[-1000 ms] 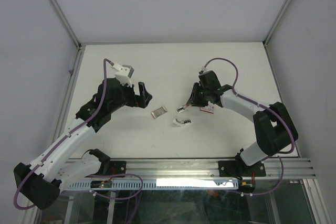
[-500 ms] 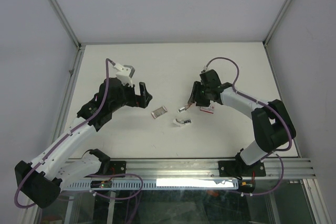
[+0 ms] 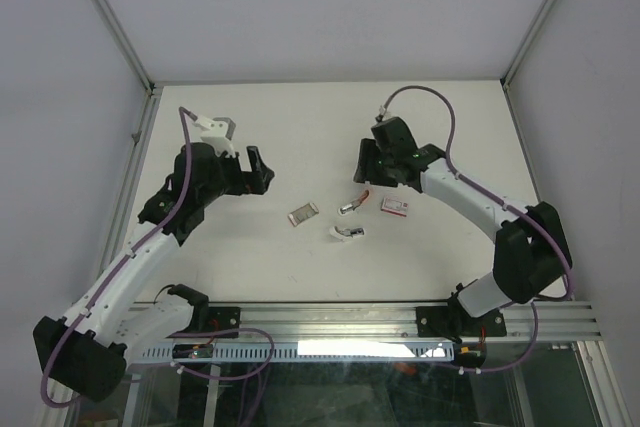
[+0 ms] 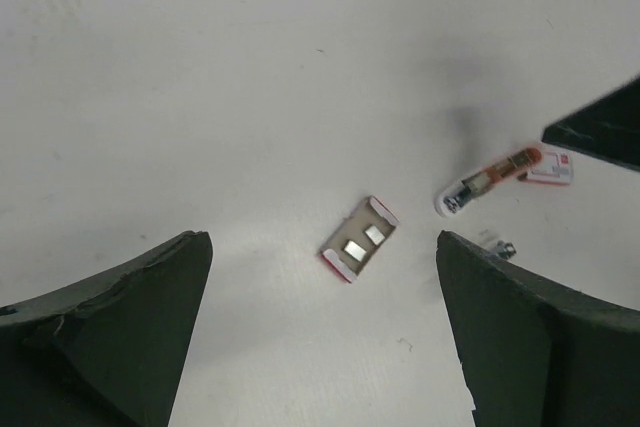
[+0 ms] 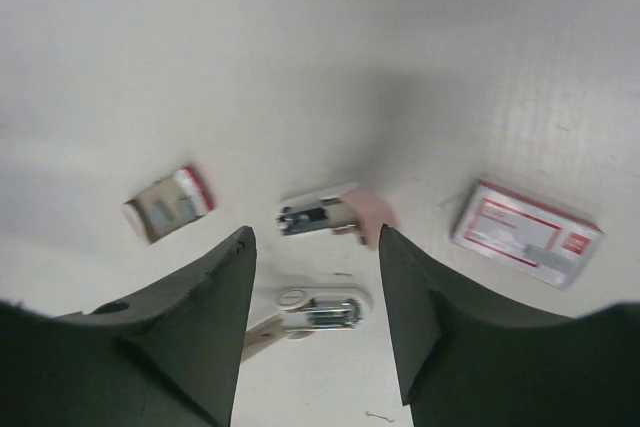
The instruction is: Load the staples into the stapler
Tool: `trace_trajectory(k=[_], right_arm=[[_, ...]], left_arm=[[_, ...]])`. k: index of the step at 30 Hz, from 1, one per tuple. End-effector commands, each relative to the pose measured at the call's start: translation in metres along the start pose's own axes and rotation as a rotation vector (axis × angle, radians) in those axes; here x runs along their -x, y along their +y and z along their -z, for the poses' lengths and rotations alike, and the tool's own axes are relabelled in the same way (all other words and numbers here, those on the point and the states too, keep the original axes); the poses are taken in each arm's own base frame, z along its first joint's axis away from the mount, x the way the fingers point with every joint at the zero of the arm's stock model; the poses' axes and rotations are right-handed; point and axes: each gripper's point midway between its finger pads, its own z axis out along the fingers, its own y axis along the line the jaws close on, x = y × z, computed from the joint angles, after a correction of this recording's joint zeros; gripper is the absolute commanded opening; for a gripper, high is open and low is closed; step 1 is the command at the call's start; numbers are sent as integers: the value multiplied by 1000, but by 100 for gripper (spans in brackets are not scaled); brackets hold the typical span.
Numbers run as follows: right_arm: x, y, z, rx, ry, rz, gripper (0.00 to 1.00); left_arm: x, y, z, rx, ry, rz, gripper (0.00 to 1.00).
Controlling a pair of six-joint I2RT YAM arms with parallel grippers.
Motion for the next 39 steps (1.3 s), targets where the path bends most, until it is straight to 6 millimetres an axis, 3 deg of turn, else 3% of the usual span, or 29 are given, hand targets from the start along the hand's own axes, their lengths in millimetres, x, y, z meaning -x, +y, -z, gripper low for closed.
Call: trace_trajectory(k=[1,9,12,16,22,39], right_arm=[[27,63,31,66,-128,154,53],[-4,136,-5,102,-56,379,43],[-17,154,-22,86,-30,450,41],[-30,174,-41,80,-5,516,39],[-52,176,-66,31,47,575,36],[-83,167,-80,7,128,625,31]], left_arm=[[17,27,-2,-7,-39,137,99],[44,85,25,219,-184,175,99],[51,89,37,256,-236,169,99],[50,89,36,251,-229,166,99],[48,85,32,226,-210,166,99],[48,85,32,223,-211,168,99]])
